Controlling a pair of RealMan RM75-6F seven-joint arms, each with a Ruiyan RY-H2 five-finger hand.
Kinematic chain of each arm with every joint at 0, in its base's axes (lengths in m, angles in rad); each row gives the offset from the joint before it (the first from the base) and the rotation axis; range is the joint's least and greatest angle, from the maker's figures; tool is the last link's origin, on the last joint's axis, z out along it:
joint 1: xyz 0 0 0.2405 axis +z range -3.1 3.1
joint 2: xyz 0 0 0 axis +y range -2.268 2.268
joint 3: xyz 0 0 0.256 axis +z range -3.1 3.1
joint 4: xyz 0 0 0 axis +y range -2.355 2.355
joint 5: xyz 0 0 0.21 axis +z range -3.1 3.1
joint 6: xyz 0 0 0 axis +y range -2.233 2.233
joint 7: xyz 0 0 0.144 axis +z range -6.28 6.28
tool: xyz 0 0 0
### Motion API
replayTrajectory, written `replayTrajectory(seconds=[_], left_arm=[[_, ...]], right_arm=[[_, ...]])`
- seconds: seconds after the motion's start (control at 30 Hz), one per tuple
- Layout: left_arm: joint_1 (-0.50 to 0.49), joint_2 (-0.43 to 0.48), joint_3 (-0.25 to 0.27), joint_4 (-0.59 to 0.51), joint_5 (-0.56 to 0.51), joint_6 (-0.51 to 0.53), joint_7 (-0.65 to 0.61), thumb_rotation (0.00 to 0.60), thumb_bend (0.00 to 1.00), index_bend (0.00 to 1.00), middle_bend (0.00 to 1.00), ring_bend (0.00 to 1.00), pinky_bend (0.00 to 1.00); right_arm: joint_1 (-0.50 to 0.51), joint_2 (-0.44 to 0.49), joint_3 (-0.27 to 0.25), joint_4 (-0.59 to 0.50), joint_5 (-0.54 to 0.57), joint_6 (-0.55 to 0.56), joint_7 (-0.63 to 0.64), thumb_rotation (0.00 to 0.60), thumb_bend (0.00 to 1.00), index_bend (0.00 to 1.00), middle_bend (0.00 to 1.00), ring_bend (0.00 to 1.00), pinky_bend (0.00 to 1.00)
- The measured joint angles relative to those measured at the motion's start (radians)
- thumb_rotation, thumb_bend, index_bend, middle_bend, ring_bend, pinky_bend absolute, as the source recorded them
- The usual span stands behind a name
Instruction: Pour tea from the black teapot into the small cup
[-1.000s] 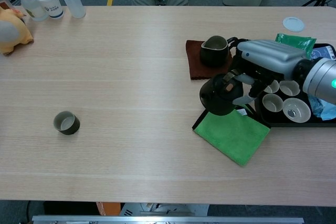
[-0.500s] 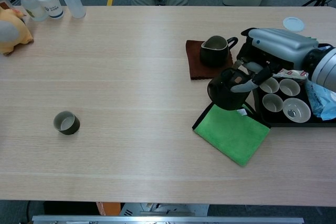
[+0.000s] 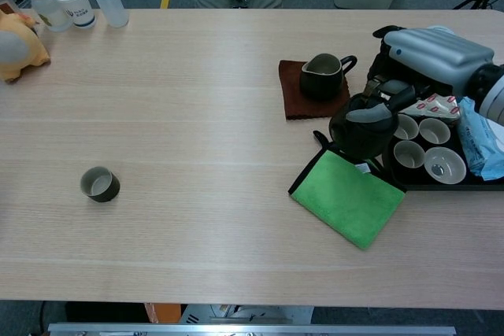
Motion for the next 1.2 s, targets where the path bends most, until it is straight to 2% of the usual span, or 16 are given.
replayTrajectory(seconds=[0.1, 0.57, 0.7, 0.9, 1.2], left_arm=[[0.000, 0.001, 0.000, 0.000, 0.003, 0.003, -0.002, 0.600, 0.28, 0.23, 0.28, 0.29, 0.21], [-0.028, -0.011, -0.013, 0.020, 0.044, -0.008, -0.011, 0.600, 0.28, 0.23, 0.28, 0.29, 0.21], [-0.052, -0.024, -0.024, 0.038, 0.071, -0.021, -0.020, 0.600, 0.28, 0.23, 0.28, 0.29, 0.21], [-0.099, -0.040, -0.035, 0.059, 0.084, -0.081, -0.033, 0.600, 0.28, 0.22, 0.28, 0.29, 0.21], [-0.203, -0.098, -0.043, 0.080, 0.094, -0.244, -0.057, 0.600, 0.28, 0.19, 0.27, 0.29, 0.21]], right_arm=[[-0.004, -0.002, 0.000, -0.003, -0.007, 0.009, -0.009, 0.387, 0.28, 1.00, 0.91, 0.86, 0.00], [-0.030, -0.004, 0.007, -0.004, -0.053, 0.060, -0.028, 0.470, 0.32, 1.00, 0.91, 0.86, 0.00], [-0.035, 0.000, 0.010, -0.006, -0.060, 0.071, -0.032, 0.475, 0.32, 1.00, 0.91, 0.86, 0.00], [-0.047, 0.005, 0.016, -0.008, -0.068, 0.091, -0.035, 0.484, 0.32, 1.00, 0.91, 0.86, 0.00], [-0.054, 0.010, 0.029, -0.005, -0.056, 0.097, -0.043, 0.492, 0.32, 1.00, 0.91, 0.86, 0.00]])
